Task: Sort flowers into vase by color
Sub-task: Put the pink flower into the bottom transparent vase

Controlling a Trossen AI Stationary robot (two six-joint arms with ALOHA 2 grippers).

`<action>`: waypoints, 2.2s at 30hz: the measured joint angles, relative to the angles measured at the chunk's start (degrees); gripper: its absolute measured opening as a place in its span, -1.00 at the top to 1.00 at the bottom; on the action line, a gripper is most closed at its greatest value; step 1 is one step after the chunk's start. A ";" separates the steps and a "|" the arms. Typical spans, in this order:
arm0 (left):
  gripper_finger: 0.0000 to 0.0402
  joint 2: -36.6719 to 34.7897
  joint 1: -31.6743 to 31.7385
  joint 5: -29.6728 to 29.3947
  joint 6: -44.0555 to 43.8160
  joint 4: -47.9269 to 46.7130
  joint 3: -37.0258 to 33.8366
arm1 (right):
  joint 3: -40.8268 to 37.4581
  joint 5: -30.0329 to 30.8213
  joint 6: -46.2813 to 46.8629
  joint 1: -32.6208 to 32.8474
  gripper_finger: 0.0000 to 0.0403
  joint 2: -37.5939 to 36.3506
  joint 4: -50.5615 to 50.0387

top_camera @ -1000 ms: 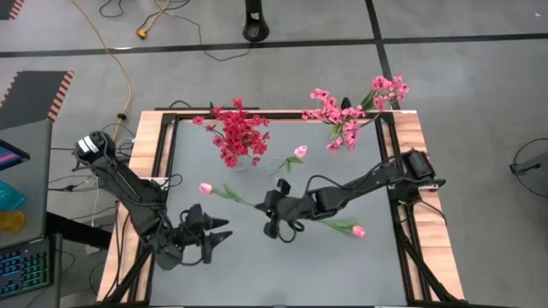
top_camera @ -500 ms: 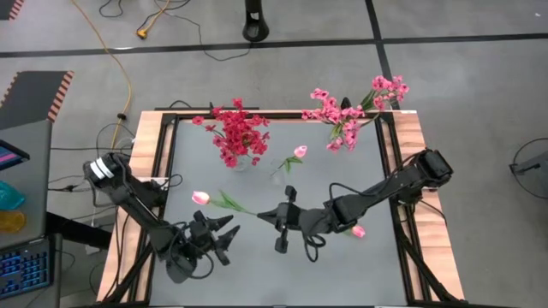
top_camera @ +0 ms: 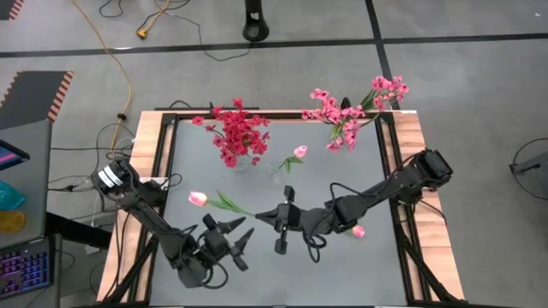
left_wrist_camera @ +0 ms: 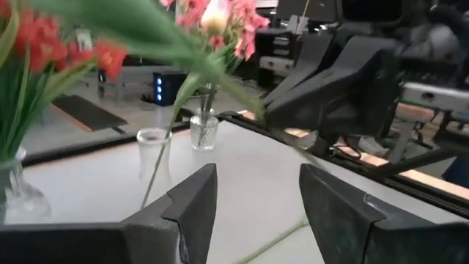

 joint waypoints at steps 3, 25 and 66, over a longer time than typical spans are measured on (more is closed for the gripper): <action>0.12 -0.14 -0.04 -0.15 3.19 0.14 2.28 | 0.00 -0.04 -0.01 0.46 0.89 0.00 0.56; 0.14 -0.18 -3.13 1.41 18.37 10.50 5.60 | -0.02 -0.26 -12.90 3.85 0.89 0.02 6.58; 0.47 -0.20 0.35 6.92 40.57 32.00 5.60 | -0.02 -0.46 -12.90 3.85 0.89 0.02 7.21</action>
